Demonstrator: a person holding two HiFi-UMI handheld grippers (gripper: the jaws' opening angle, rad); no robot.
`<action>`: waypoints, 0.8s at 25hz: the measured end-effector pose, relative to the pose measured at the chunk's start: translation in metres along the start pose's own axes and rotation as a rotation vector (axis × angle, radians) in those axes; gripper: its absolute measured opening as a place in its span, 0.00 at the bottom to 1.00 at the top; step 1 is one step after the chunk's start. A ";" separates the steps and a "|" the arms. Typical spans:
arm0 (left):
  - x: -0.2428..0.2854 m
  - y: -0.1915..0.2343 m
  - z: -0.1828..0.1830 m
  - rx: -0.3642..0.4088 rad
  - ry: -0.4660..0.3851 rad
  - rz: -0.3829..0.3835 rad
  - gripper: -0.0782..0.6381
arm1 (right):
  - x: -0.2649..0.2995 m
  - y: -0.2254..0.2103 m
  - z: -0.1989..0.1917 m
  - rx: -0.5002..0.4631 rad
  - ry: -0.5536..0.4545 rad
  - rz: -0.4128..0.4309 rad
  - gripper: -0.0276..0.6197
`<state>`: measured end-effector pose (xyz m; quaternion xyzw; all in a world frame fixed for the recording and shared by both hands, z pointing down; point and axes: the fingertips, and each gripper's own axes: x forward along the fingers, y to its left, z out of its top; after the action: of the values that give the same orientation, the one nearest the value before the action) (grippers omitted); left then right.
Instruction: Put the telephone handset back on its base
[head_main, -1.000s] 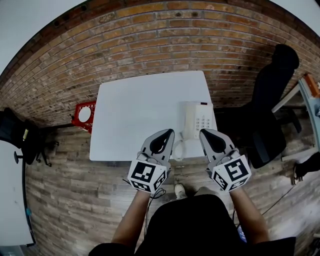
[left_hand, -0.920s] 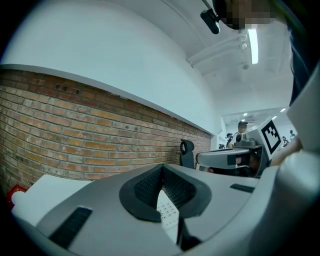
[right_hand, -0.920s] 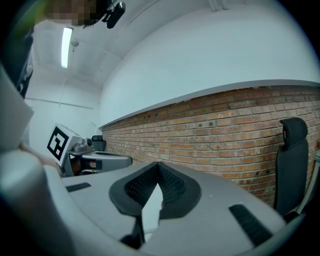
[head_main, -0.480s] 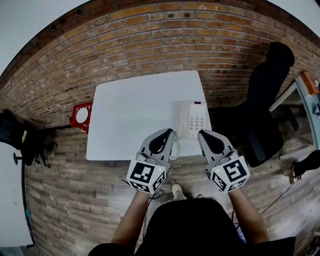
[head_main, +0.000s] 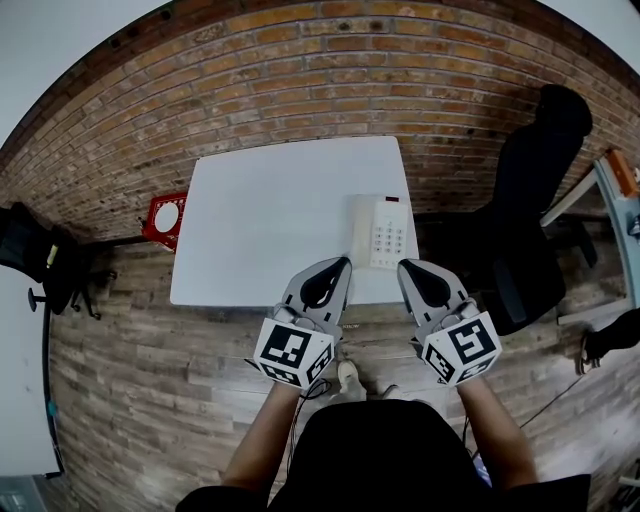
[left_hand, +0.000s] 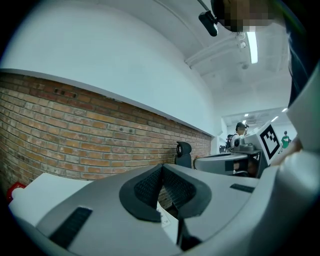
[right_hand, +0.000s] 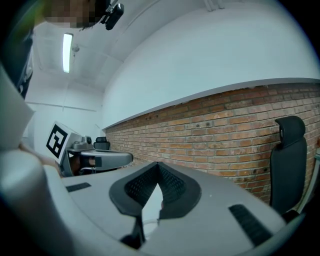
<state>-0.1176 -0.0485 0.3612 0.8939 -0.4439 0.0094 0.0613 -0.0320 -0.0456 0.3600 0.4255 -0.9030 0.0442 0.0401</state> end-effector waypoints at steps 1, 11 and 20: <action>0.000 -0.003 -0.001 0.001 0.001 0.002 0.12 | -0.002 0.000 0.000 0.001 -0.001 0.004 0.06; 0.000 -0.036 0.000 0.029 0.005 0.016 0.12 | -0.033 -0.005 0.000 0.006 -0.015 0.025 0.06; 0.000 -0.077 0.005 0.046 -0.009 0.016 0.12 | -0.070 -0.018 0.007 0.009 -0.052 0.029 0.06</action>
<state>-0.0564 -0.0034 0.3483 0.8916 -0.4508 0.0161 0.0389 0.0261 -0.0044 0.3459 0.4136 -0.9096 0.0380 0.0142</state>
